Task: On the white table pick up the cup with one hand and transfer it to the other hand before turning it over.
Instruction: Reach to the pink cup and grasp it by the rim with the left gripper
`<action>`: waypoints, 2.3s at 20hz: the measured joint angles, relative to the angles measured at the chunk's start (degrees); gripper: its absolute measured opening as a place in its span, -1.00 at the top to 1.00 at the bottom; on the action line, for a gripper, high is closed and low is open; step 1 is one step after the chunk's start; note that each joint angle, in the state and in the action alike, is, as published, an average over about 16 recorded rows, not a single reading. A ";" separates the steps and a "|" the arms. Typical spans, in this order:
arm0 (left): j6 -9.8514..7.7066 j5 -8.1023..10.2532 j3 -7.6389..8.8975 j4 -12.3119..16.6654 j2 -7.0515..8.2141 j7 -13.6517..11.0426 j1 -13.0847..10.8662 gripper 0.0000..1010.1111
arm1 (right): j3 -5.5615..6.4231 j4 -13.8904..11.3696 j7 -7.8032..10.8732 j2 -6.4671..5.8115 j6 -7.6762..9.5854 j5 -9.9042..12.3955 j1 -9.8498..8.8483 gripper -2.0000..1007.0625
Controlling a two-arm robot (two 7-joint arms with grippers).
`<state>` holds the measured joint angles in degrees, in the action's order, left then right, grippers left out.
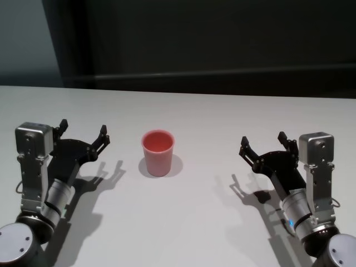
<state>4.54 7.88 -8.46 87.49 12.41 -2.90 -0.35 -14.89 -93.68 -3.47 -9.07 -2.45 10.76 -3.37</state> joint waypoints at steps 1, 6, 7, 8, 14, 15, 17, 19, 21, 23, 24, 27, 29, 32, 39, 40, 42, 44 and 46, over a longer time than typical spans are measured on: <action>0.00 0.00 0.00 0.00 0.00 0.00 0.00 -0.99 | 0.00 0.00 0.00 0.00 0.00 0.00 0.00 -0.99; 0.00 0.00 0.00 0.00 0.00 0.00 0.00 -0.99 | 0.00 0.00 0.00 0.00 0.00 0.00 0.00 -0.99; 0.00 0.00 0.00 0.00 0.00 0.00 0.00 -0.99 | 0.00 0.00 0.00 0.00 0.00 0.00 0.00 -0.99; 0.00 0.00 0.00 0.00 0.00 0.00 0.00 -0.99 | 0.00 0.00 0.00 0.00 0.00 0.00 0.00 -0.99; 0.00 0.00 0.00 0.00 0.00 0.00 0.00 -0.99 | 0.00 0.00 0.00 0.00 0.00 0.00 0.00 -0.99; 0.00 0.00 0.00 0.00 0.00 0.00 0.00 -0.99 | 0.00 0.00 0.00 0.00 0.00 0.00 0.00 -0.99; 0.00 0.00 0.00 0.00 0.00 0.00 0.00 -0.99 | 0.00 0.00 0.00 0.00 0.00 0.00 0.00 -0.99; 0.00 0.00 0.00 0.00 0.00 0.00 0.00 -0.99 | 0.00 0.00 0.00 0.00 0.00 0.00 0.00 -0.99; 0.00 0.00 0.00 0.00 0.00 0.00 0.00 -0.99 | 0.00 0.00 0.00 0.00 0.00 0.00 0.00 -0.99; 0.00 0.00 0.00 0.00 0.00 0.00 0.00 -0.99 | 0.00 0.00 0.00 0.00 0.00 0.00 0.00 -0.99; 0.00 0.00 0.00 0.00 0.00 0.00 0.00 -0.99 | 0.00 0.00 0.00 0.00 0.00 0.00 0.00 -0.99; 0.00 0.00 0.00 0.00 0.00 0.00 0.00 -0.99 | 0.00 0.00 0.00 0.00 0.00 0.00 0.00 -0.99; 0.00 0.00 0.00 0.00 0.00 0.00 0.00 -0.99 | 0.00 0.00 0.00 0.00 0.00 0.00 0.00 -0.99; 0.00 0.00 0.00 0.00 0.00 0.00 0.00 -0.99 | 0.00 0.00 0.00 0.00 0.00 0.00 0.00 -0.99; -0.21 -0.45 0.08 0.34 0.47 -0.95 0.15 -0.99 | 0.00 0.00 0.00 0.00 0.00 0.00 0.00 -0.99; -0.32 -0.57 0.13 0.47 0.65 -1.26 0.20 -0.99 | 0.00 0.00 0.00 0.00 0.00 0.00 0.00 -0.99; -0.60 -0.81 0.25 0.76 1.08 -1.94 0.32 -0.99 | 0.00 0.00 0.00 0.00 0.00 0.00 0.00 -0.99; -0.96 -1.11 0.40 1.13 1.63 -2.83 0.45 -0.99 | 0.00 0.00 0.00 0.00 0.00 0.00 0.00 -0.99; -1.39 -1.45 0.58 1.57 2.33 -3.91 0.60 -0.99 | 0.00 0.00 0.00 0.00 0.00 0.00 0.00 -0.99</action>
<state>3.15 6.42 -7.88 89.05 14.74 -6.81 0.26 -14.89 -93.69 -3.47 -9.07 -2.45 10.76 -3.37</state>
